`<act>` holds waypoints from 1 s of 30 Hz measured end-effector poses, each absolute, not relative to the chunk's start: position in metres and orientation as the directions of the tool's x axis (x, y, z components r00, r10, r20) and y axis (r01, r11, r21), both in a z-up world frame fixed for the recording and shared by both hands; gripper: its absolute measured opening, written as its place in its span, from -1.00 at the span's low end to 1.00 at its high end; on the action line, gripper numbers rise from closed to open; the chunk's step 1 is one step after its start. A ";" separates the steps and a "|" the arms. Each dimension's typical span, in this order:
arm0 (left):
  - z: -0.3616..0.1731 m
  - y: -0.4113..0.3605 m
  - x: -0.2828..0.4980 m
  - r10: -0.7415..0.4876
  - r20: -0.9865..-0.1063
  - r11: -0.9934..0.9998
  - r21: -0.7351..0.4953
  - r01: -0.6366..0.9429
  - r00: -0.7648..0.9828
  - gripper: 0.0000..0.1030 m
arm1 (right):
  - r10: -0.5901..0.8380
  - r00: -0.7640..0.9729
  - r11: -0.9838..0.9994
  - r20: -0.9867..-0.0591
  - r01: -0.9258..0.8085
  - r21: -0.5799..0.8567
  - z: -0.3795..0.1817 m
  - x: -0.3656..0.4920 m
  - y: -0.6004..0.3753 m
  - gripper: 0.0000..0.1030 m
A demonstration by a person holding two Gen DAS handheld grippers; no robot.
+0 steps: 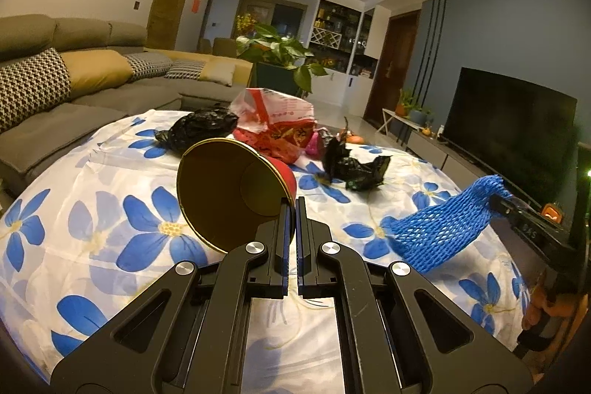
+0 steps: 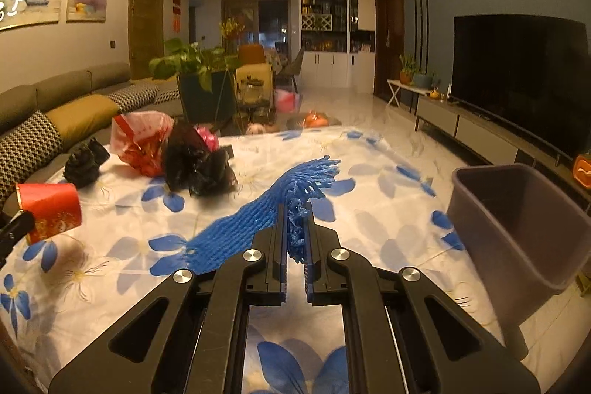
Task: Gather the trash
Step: 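Close the left tool on the red can while the right tool grips the blue mesh, then carry the red can and blue mesh over the grey bin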
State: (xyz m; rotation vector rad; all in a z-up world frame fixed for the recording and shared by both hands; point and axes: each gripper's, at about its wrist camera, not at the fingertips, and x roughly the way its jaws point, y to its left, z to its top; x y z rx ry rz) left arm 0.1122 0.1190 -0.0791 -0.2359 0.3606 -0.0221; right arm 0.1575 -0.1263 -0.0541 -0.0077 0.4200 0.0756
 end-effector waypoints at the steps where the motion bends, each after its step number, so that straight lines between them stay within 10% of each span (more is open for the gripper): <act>1: -0.078 0.117 0.112 -0.070 -0.345 0.972 -0.236 -0.014 0.936 -0.96 | 0.071 0.913 0.997 -0.401 -0.074 0.009 -0.052 0.154 -0.129 -0.85; 30: -0.059 0.049 0.107 -0.171 -0.323 0.978 -0.171 0.120 0.931 -0.96 | -0.019 0.958 0.999 -0.287 0.031 0.038 -0.018 0.102 -0.196 -0.85</act>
